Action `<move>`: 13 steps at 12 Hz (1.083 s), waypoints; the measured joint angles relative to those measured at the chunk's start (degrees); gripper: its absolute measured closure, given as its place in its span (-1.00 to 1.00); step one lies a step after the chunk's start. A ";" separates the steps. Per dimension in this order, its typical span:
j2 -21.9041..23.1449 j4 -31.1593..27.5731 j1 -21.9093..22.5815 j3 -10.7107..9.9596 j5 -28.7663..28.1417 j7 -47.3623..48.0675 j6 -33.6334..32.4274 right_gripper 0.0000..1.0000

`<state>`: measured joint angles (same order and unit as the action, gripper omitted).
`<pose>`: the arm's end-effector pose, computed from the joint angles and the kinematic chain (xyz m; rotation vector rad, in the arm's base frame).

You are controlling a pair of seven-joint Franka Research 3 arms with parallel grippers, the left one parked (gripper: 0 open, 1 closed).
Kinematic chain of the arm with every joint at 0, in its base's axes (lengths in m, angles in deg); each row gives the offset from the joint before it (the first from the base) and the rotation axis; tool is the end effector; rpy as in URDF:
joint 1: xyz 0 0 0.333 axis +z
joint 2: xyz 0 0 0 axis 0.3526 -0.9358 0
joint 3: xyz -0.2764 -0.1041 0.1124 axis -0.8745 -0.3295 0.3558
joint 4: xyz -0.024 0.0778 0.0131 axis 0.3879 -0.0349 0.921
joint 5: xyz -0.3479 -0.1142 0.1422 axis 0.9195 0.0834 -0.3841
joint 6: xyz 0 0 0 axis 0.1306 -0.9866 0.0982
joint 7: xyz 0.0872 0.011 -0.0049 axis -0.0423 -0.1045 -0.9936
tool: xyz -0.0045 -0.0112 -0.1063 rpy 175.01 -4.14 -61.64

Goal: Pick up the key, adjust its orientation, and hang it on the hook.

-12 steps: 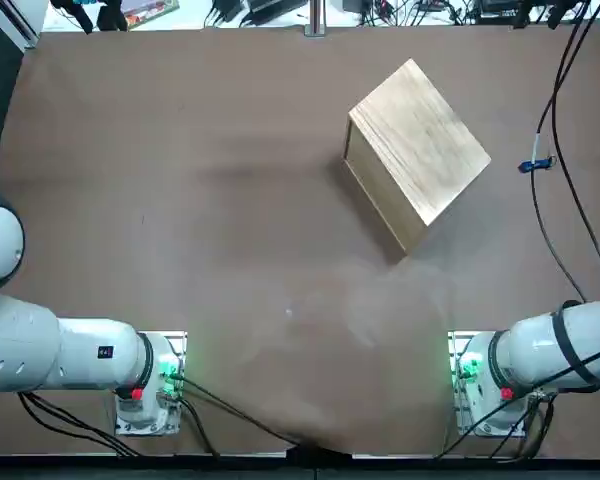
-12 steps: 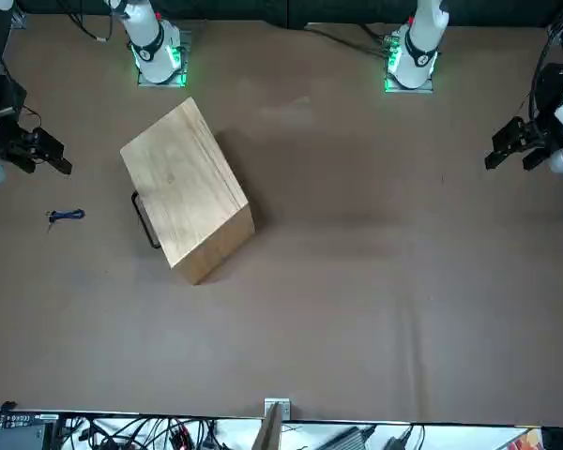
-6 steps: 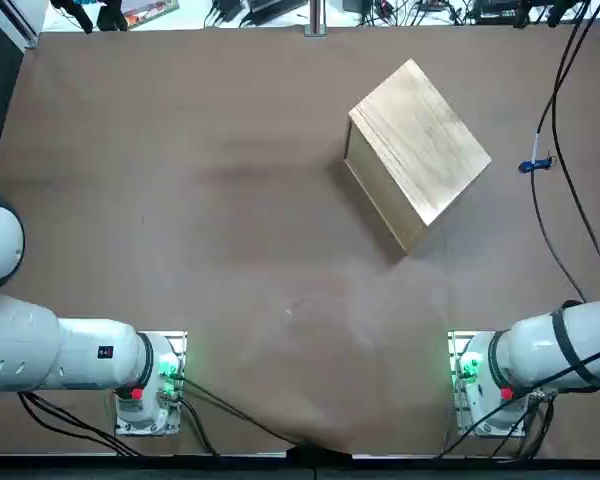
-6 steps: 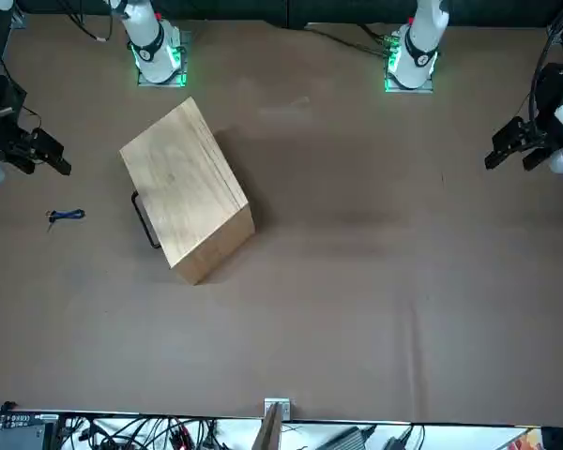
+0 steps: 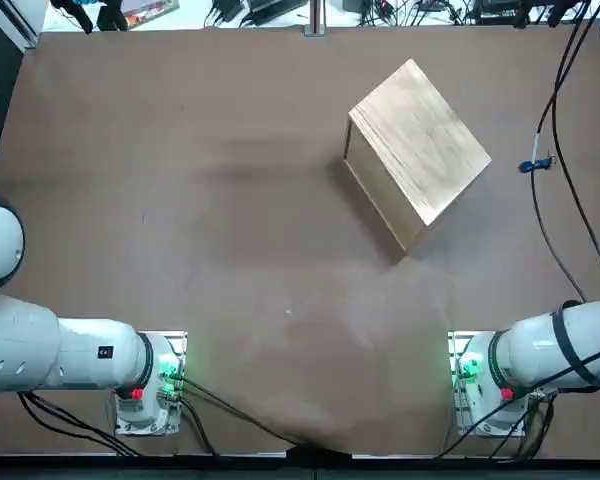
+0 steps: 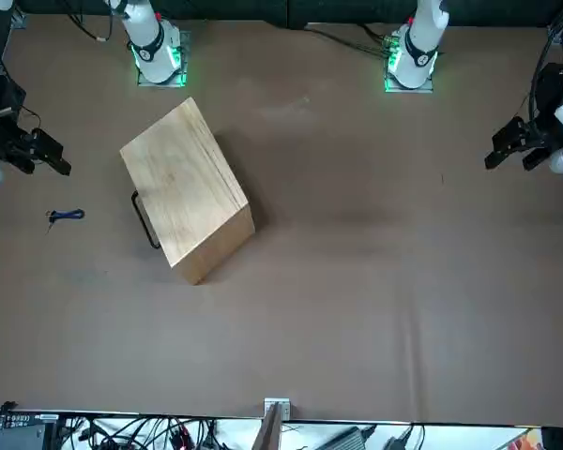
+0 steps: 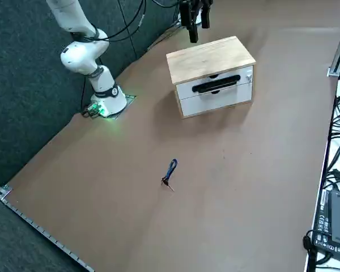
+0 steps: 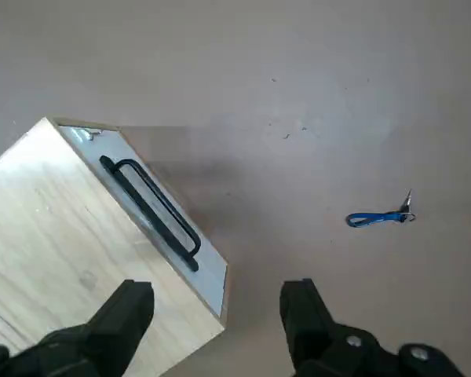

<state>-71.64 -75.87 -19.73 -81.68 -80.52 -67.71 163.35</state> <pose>0.5718 -0.0038 0.6018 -3.1313 0.0560 -0.0012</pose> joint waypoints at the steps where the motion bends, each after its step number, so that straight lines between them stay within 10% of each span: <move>1: 0.00 0.01 0.00 -0.03 0.00 0.52 0.03 -0.98; 13: -0.43 0.09 -4.01 -0.50 1.55 29.14 0.08 -0.98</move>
<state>-72.07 -75.78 -23.74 -82.17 -78.97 -38.57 163.43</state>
